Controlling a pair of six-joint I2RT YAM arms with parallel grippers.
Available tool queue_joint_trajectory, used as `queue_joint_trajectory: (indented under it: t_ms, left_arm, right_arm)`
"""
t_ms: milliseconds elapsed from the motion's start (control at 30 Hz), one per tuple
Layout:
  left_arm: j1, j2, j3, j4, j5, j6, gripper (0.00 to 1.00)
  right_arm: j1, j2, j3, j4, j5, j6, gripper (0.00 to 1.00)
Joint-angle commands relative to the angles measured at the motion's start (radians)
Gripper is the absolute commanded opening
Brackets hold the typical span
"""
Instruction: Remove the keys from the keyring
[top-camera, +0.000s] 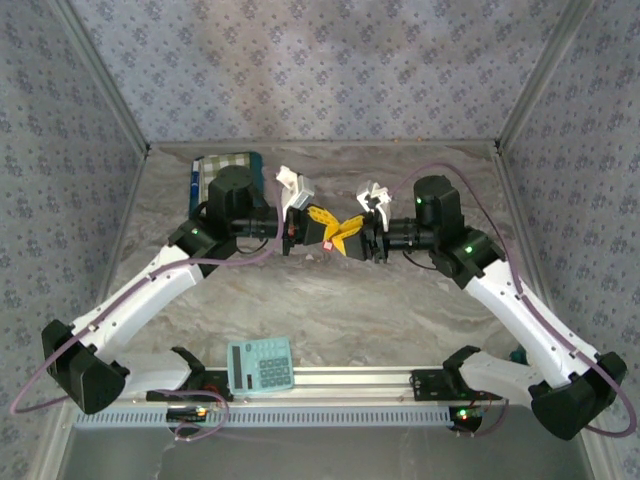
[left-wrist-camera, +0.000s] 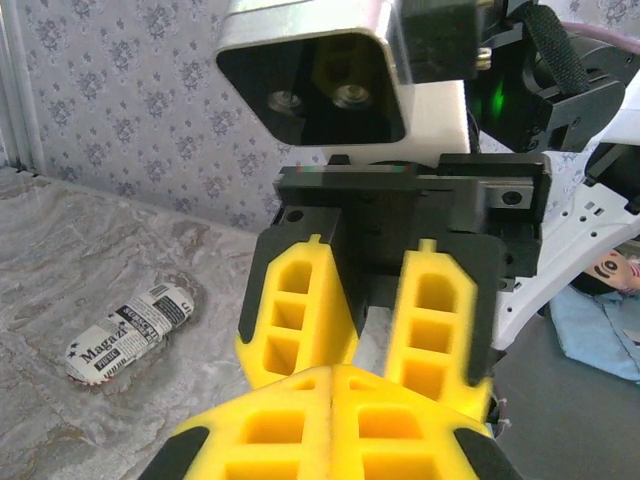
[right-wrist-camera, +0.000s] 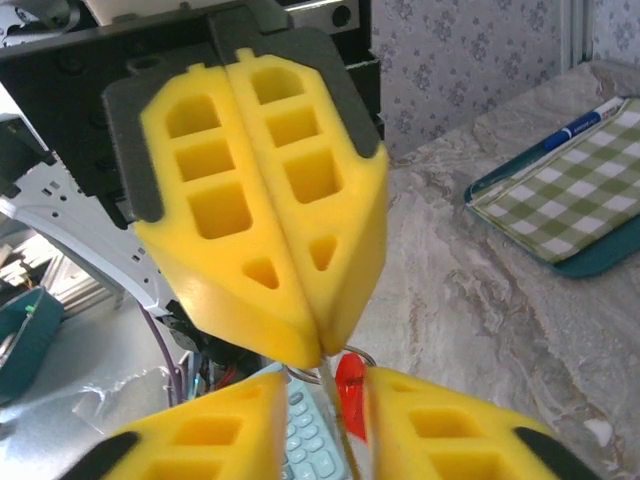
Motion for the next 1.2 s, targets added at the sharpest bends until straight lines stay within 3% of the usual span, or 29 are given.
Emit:
queue_joint_trajectory:
  t_ms: [0, 100, 233, 400, 500, 567, 767, 900, 1067, 1167]
  left_arm:
    - [0.003, -0.031, -0.004, 0.04, 0.023, -0.01, 0.0]
    - [0.003, -0.031, -0.005, 0.046, 0.024, -0.015, 0.0]
    - [0.001, -0.032, -0.006, 0.054, 0.022, -0.017, 0.0]
    - [0.001, -0.03, -0.007, 0.053, 0.021, -0.018, 0.0]
    - [0.002, -0.037, -0.008, 0.038, -0.019, -0.014, 0.0]
    - [0.01, -0.051, -0.018, 0.022, -0.101, -0.013, 0.17]
    - [0.084, -0.172, -0.159, 0.135, -0.292, -0.093, 0.43]
    - [0.092, -0.235, -0.258, 0.218, -0.319, -0.11, 0.43]
    - [0.087, -0.277, -0.426, 0.465, -0.293, -0.111, 0.48]
    - [0.074, -0.276, -0.446, 0.492, -0.294, -0.069, 0.49]
  right_arm:
    - [0.011, 0.004, 0.021, 0.013, -0.017, 0.001, 0.23]
    - [0.013, 0.007, 0.031, 0.011, -0.015, 0.0, 0.18]
    - [0.018, 0.008, 0.037, 0.014, -0.009, -0.002, 0.18]
    - [0.022, 0.003, 0.042, 0.014, 0.01, -0.007, 0.0]
    - [0.024, -0.001, 0.053, -0.019, 0.077, -0.021, 0.0]
    - [0.022, -0.001, 0.073, -0.064, 0.125, -0.038, 0.0]
    - [0.014, 0.052, 0.199, -0.264, 0.302, -0.018, 0.0]
    - [0.013, 0.089, 0.25, -0.346, 0.318, -0.019, 0.0]
    - [0.013, 0.087, 0.251, -0.311, 0.265, 0.014, 0.0]
    - [0.013, 0.09, 0.257, -0.297, 0.231, 0.035, 0.0]
